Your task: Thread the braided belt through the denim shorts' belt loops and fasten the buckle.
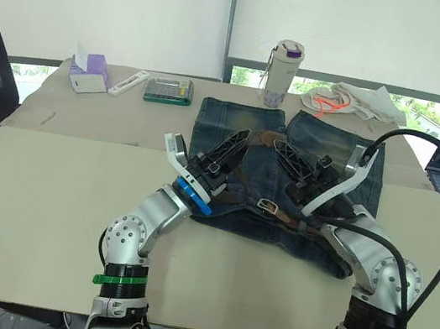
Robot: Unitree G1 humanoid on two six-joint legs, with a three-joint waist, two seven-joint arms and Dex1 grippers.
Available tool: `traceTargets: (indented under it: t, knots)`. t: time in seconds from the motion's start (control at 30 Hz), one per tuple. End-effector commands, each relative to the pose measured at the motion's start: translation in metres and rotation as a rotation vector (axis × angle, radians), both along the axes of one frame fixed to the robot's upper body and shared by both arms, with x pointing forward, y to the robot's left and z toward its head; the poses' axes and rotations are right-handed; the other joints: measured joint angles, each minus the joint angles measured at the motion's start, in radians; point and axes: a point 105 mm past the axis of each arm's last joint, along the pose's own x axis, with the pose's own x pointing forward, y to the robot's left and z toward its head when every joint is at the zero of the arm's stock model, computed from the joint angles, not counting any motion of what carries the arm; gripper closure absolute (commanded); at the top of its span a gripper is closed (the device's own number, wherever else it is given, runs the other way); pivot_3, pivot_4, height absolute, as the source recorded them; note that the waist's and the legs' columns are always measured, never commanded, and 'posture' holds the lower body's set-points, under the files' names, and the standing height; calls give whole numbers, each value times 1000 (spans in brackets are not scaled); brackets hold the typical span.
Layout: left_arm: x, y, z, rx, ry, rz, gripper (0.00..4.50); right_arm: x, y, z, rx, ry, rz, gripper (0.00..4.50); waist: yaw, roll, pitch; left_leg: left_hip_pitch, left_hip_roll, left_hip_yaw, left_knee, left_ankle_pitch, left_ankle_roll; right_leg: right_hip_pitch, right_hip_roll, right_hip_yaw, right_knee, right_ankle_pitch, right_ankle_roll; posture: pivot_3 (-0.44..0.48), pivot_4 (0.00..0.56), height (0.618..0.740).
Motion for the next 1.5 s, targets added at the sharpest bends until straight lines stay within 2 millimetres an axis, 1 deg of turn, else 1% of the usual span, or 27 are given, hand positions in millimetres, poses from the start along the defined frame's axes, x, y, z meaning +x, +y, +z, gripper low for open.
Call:
traceTargets:
  t: [0.03,0.1,0.13,0.3,0.4,0.6,0.77,0.9,1.03,1.17,1.33,1.4,1.43,1.47,1.5]
  knots:
    - [-1,-3,10,-51,-12,-5,3608,-8,3,8,-13,-54,27,4500,-1,0,0,0,0,0,0,0,0,0,0,0,0,0,0,0,150,740]
    - [0,-1,9,-48,-6,2,4275,-7,1,7,-19,-50,25,4500,0,0,0,0,0,1,0,0,0,0,0,0,0,0,0,0,150,740]
    - [1,-1,8,-48,-4,3,4477,-7,0,7,-20,-49,23,4500,0,0,0,0,0,1,0,0,0,0,0,0,0,0,0,0,150,740]
    - [4,7,1,-35,21,30,4477,-4,-7,3,-40,-36,-4,4500,1,-1,0,0,0,1,0,0,0,0,0,0,0,0,0,0,150,740]
    - [3,9,-6,1,33,28,4477,-3,-10,1,-56,-35,-13,4500,1,-1,1,0,0,1,0,0,0,0,0,0,0,0,0,0,150,740]
    - [5,16,-22,72,67,39,4477,-4,-10,-2,-68,-40,-10,4500,1,-1,1,0,0,0,0,0,0,0,0,0,0,0,0,0,150,740]
    - [6,20,-26,53,88,42,4477,-5,-10,-5,-71,-35,-13,4500,2,-1,1,0,0,0,0,0,0,0,0,0,0,0,0,0,150,740]
    - [6,15,-28,42,117,19,3141,-8,-10,-5,-72,-36,-3,4500,2,-1,1,0,0,0,0,0,0,0,0,0,-1,0,0,0,150,740]
    - [7,19,-30,20,128,24,1820,-11,-11,-6,-78,-38,11,4500,2,-1,1,0,0,0,0,0,0,0,0,0,-1,0,0,0,150,740]
    - [7,19,-31,18,124,15,1820,-11,-12,-7,-89,-36,15,4500,1,-1,1,0,0,0,0,0,0,0,0,0,-1,0,0,0,150,740]
    - [5,17,-31,23,109,-3,3272,-10,-13,-7,-99,-39,19,4500,1,-2,1,0,0,0,0,0,0,0,0,0,-1,0,0,0,150,740]
    - [2,15,-30,27,96,-17,3959,-10,-12,-7,-102,-40,23,4500,1,-2,1,0,0,0,0,0,0,0,0,0,-1,0,0,0,150,740]
    - [1,15,-30,27,92,-20,4389,-10,-12,-8,-104,-40,24,4500,1,-2,1,0,0,0,0,0,0,0,0,0,-1,0,0,0,150,740]
    - [1,15,-29,27,91,-20,4479,-11,-11,-8,-107,-39,26,4500,1,-2,1,0,0,0,0,0,0,0,0,0,-1,0,0,0,150,740]
    - [1,15,-29,26,90,-19,4479,-11,-10,-9,-110,-38,28,4500,1,-2,1,0,0,0,0,0,0,0,0,0,-1,0,0,0,150,740]
